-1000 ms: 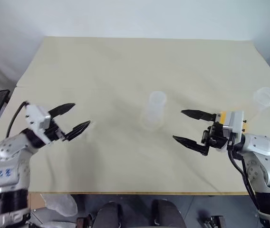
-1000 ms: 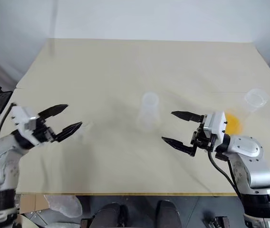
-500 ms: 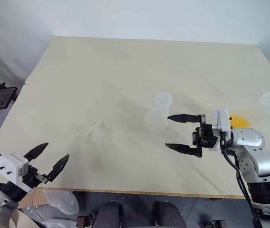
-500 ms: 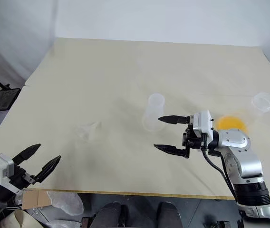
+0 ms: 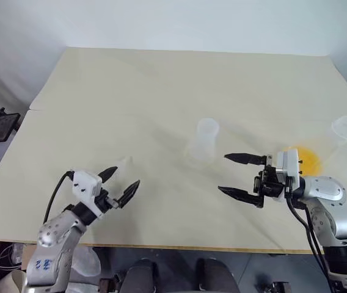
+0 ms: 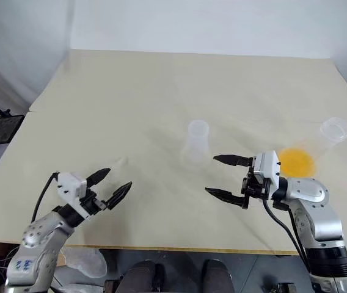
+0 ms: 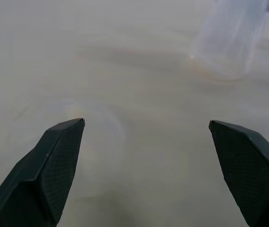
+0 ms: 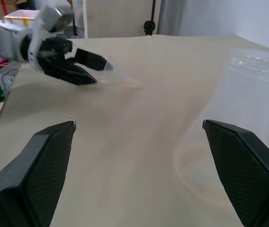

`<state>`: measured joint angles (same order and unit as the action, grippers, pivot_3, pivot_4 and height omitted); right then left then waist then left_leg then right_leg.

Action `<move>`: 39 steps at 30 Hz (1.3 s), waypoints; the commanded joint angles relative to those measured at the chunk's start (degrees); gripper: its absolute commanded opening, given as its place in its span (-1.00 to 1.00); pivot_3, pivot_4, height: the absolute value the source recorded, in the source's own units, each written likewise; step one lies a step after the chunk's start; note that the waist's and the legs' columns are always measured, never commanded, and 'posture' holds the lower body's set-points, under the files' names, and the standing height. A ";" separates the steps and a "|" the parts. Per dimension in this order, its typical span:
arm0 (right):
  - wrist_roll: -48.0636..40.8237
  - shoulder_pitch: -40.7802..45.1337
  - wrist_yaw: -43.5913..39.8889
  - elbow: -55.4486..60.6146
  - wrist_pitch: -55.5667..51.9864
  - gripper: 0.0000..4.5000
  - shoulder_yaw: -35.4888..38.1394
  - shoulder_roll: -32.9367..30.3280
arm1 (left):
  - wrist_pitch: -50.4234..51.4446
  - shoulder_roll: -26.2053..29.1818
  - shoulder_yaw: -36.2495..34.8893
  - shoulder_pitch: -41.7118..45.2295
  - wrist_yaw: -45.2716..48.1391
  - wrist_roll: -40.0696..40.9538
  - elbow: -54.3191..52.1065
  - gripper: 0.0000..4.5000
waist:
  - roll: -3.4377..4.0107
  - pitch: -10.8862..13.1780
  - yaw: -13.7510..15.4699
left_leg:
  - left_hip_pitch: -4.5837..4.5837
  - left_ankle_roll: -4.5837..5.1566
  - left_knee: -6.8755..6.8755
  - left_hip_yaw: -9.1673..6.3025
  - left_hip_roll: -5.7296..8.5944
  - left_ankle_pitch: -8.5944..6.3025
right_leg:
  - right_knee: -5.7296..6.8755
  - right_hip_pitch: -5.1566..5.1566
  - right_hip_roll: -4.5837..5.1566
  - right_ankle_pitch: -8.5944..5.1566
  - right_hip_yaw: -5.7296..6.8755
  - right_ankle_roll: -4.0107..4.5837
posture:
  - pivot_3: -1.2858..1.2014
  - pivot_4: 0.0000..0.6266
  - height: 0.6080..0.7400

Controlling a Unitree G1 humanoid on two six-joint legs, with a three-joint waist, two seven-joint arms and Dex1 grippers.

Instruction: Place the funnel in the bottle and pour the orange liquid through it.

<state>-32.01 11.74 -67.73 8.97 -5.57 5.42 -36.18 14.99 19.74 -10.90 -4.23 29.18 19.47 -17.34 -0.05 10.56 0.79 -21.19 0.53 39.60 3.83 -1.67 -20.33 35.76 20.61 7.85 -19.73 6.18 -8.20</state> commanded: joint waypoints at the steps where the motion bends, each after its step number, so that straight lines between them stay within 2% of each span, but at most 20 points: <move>1: -0.47 -1.46 1.97 3.44 0.25 1.00 1.84 0.01 | -0.44 -1.13 1.66 5.73 -2.65 -2.16 5.86 0.98 | 0.00 0.00 0.24 | 0.01 0.00 0.00 -0.02 0.01 0.00 | 0.01 -0.01 0.00 0.00 0.01 0.00 | 0.03 -0.52 1.00; 3: -0.45 -1.95 2.60 3.97 0.31 1.00 1.80 0.02 | -1.07 -1.31 1.78 7.47 -3.61 -3.11 7.65 0.98 | 0.00 0.00 0.47 | -0.01 0.00 0.02 -0.02 0.01 0.00 | 0.00 -0.01 0.01 0.00 0.01 0.00 | 0.03 -0.52 1.00; 4: -0.42 -2.23 3.04 4.22 0.41 1.00 1.89 0.09 | -0.89 -1.22 1.52 8.22 -4.45 -3.56 8.37 0.82 | 0.00 0.00 0.50 | -0.01 0.00 0.02 -0.02 0.00 0.00 | 0.00 -0.01 0.03 0.00 0.00 0.00 | 0.03 -0.52 1.00; 5: -0.44 -2.45 3.48 4.43 0.46 1.00 1.99 0.19 | -1.16 -1.03 1.15 8.58 -4.79 -3.74 8.77 0.81 | 0.00 0.00 0.52 | -0.01 0.00 0.01 -0.03 0.00 0.00 | 0.00 -0.01 0.05 0.00 0.00 0.00 | 0.03 -0.52 1.00; 8: -0.42 -3.15 4.25 4.91 0.77 1.00 1.95 0.34 | -1.14 0.37 0.54 8.03 -4.06 -3.75 8.65 0.37 | 0.00 0.00 0.43 | -0.01 0.00 0.01 -0.03 0.01 0.00 | 0.00 -0.01 0.03 0.00 0.01 0.00 | 0.03 -0.52 1.00; 19: 0.15 -4.47 5.75 5.26 2.13 1.00 1.27 1.25 | -0.73 4.88 -2.93 6.78 -1.82 -1.79 7.87 -0.97 | 0.00 0.00 0.52 | 0.00 -0.01 0.01 -0.04 -0.07 0.00 | -0.01 -0.02 0.06 0.00 0.00 0.00 | 0.03 -0.52 1.00; 25: 0.21 -5.69 7.05 5.83 2.45 1.00 2.71 0.97 | -3.69 6.44 -3.56 9.63 1.84 -0.31 9.25 -0.99 | 0.00 0.00 0.54 | -0.01 -0.01 0.01 -0.04 -0.03 0.00 | 0.00 -0.01 0.06 0.00 0.02 0.00 | 0.03 -0.52 1.00; 29: -0.89 -8.43 10.52 7.29 2.09 1.00 6.73 1.07 | -5.05 13.67 -3.55 17.09 10.79 1.40 8.74 -0.99 | -0.01 0.01 0.60 | -0.05 -0.01 0.01 -0.06 -0.02 0.00 | 0.00 0.00 0.06 0.00 0.05 0.00 | 0.03 -0.52 1.00; 33: -1.88 -11.83 14.76 8.47 2.21 1.00 10.95 2.78 | -7.82 20.03 2.84 33.37 22.11 -0.22 13.65 -0.99 | -0.02 0.01 0.88 | -0.08 -0.01 0.03 -0.07 0.03 0.00 | -0.02 0.00 0.02 0.00 0.09 0.00 | 0.03 -0.52 1.00; 35: -2.04 -13.73 16.78 8.80 2.63 1.00 12.72 3.82 | -11.22 21.84 8.97 43.49 28.71 -4.56 18.37 -0.99 | -0.01 0.01 0.98 | -0.10 -0.03 0.03 -0.03 0.07 0.00 | -0.02 0.00 0.01 0.00 0.13 0.00 | 0.03 -0.52 1.00; 37: -1.90 -15.34 18.25 9.24 2.93 1.00 13.89 4.73 | -17.14 22.40 14.74 51.80 34.63 -9.59 23.83 -0.99 | -0.02 0.01 0.87 | -0.04 -0.04 -0.02 0.05 0.13 -0.02 | -0.03 -0.01 0.03 0.01 0.08 -0.01 | 0.03 -0.52 1.00; 39: -1.56 -17.14 19.14 10.21 3.12 1.00 14.12 5.44 | -23.23 20.21 19.96 61.27 38.87 -13.47 31.20 -0.99 | -0.02 0.01 0.74 | -0.14 -0.07 -0.05 0.37 0.13 -0.02 | -0.04 0.03 -0.08 0.00 0.24 -0.01 | 0.03 -0.52 1.00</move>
<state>-33.04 -4.80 -49.44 16.55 -3.61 18.23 -31.01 -3.61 40.57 6.37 53.58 64.75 8.84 10.62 -0.06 10.57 1.54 -21.32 0.46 39.50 4.29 -1.56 -20.34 35.69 20.69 7.73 -19.73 6.37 -8.21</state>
